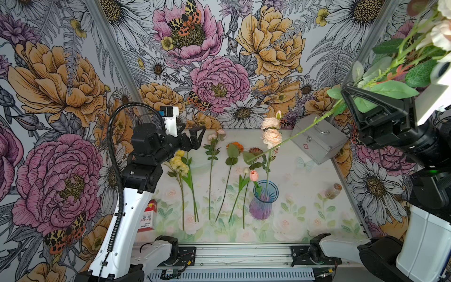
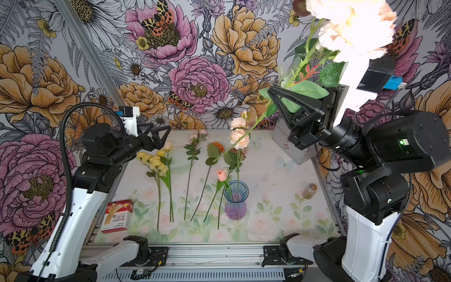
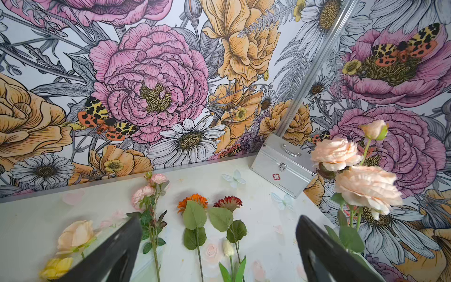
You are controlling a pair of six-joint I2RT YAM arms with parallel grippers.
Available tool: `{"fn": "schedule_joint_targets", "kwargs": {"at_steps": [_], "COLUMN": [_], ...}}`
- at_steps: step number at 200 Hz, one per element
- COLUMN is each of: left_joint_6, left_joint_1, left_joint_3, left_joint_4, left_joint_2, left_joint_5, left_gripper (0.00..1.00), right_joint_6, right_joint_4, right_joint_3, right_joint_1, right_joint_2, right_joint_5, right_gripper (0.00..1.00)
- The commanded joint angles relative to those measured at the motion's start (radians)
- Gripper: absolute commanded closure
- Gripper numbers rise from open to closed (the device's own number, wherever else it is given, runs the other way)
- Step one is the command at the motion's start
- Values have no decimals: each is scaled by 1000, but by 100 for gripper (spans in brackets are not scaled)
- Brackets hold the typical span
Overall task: Place the pink flowers into the vase
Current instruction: Place the flower in the vase.
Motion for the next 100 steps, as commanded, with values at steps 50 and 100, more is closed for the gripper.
{"fn": "schedule_joint_targets", "kwargs": {"at_steps": [50, 100], "left_joint_6": [-42, -64], "left_joint_1": [-7, -9], "left_joint_3": [-19, -57], "left_joint_4": [4, 4], "left_joint_2": [-6, -32], "left_joint_5": [17, 2], "left_gripper": [1, 1], "right_joint_6": [-20, -43], "right_joint_4": [-60, -69], "right_joint_3": [-246, -313], "right_joint_1": [-9, -14], "right_joint_2": [-115, -149], "right_joint_5": [65, 82], "right_gripper": [100, 100]}}
